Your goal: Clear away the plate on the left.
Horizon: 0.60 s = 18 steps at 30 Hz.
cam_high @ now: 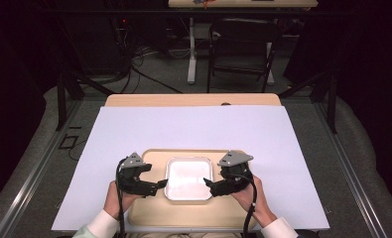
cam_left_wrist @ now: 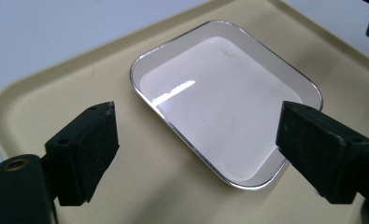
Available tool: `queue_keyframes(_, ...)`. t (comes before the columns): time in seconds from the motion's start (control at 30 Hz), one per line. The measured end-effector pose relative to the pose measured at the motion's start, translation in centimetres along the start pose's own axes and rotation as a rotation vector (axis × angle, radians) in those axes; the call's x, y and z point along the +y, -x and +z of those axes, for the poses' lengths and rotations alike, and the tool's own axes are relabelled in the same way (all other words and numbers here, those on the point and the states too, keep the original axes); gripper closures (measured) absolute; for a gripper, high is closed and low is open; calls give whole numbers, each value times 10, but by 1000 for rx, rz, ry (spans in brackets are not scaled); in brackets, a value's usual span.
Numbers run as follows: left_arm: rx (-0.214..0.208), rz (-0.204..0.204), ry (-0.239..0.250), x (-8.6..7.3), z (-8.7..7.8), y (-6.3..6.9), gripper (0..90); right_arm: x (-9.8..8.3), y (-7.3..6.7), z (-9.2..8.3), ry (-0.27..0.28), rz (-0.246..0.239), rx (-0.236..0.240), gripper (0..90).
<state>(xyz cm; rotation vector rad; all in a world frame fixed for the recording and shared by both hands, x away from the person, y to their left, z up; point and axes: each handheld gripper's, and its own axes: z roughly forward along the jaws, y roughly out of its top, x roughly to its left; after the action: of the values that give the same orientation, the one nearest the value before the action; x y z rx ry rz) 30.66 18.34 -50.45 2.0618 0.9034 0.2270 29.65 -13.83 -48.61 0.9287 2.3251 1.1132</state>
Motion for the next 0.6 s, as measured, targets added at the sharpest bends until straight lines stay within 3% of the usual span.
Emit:
queue_keyframes(0.1, 20, 30, 17, 0, -8, 1, 76, 1, 0, -13, 41, -10, -26, 0)
queue_keyframes(0.23, 41, 44, 35, -5, -20, 0, 50, 0, 5, -30, 130, -13, -65, 0)
queue_keyframes(0.37, 75, 60, 38, -8, -34, -2, 38, -5, 10, -46, 176, -8, -92, 0)
queue_keyframes(0.6, 108, 28, 81, -18, -57, -5, 20, -25, 17, -73, 179, 26, -149, 0)
